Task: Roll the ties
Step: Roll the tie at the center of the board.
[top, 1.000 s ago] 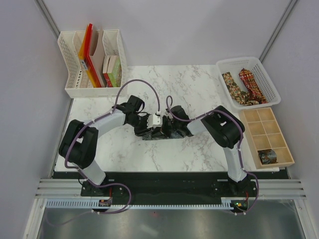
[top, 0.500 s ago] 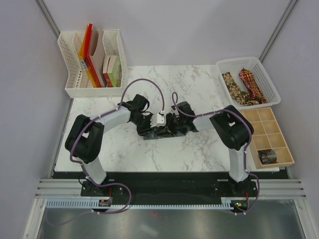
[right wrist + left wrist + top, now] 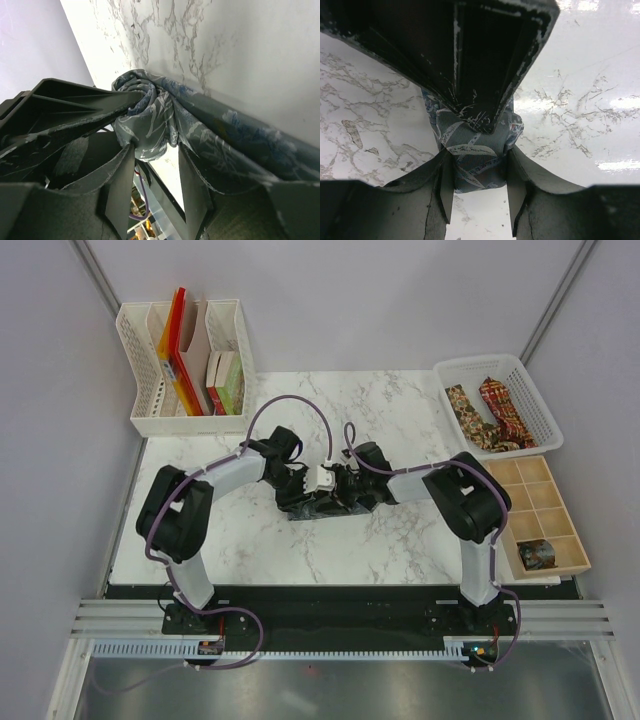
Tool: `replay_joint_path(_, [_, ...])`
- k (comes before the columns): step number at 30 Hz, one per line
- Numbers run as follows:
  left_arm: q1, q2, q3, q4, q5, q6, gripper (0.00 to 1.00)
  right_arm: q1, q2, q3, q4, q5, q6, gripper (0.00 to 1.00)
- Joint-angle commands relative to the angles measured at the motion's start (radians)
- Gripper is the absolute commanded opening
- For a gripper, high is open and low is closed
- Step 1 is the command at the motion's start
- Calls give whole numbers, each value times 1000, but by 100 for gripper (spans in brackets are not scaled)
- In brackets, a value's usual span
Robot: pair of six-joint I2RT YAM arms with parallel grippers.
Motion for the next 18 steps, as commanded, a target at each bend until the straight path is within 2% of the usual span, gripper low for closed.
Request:
replay_joint_path(1, [-13,92,-35,-29,-70,7,32,11,38,31,85,6,17,47])
replay_joint_path(4, [-11,92,-30,-34,-69,11,32,22,47,27,122,1,38,45])
replay_joint_path(7, [-10,92,-27,-37,-64,11,33,27,62,23,147,-2,61,38])
replay_joint_path(9, [-8,92,-26,-39,-60,11,34,25,79,20,167,-13,72,30])
replay_joint_path(10, [-8,92,-24,-40,-60,13,34,27,79,13,168,-8,72,19])
replay_joint_path(12, [-5,90,-24,-43,-57,13,36,24,78,5,171,-3,69,9])
replay_joint_path(13, [-4,86,-24,-45,-55,16,37,21,79,2,158,0,70,1])
replay_joint_path(18, [9,58,-16,-56,-25,16,50,-6,85,8,53,39,-18,0])
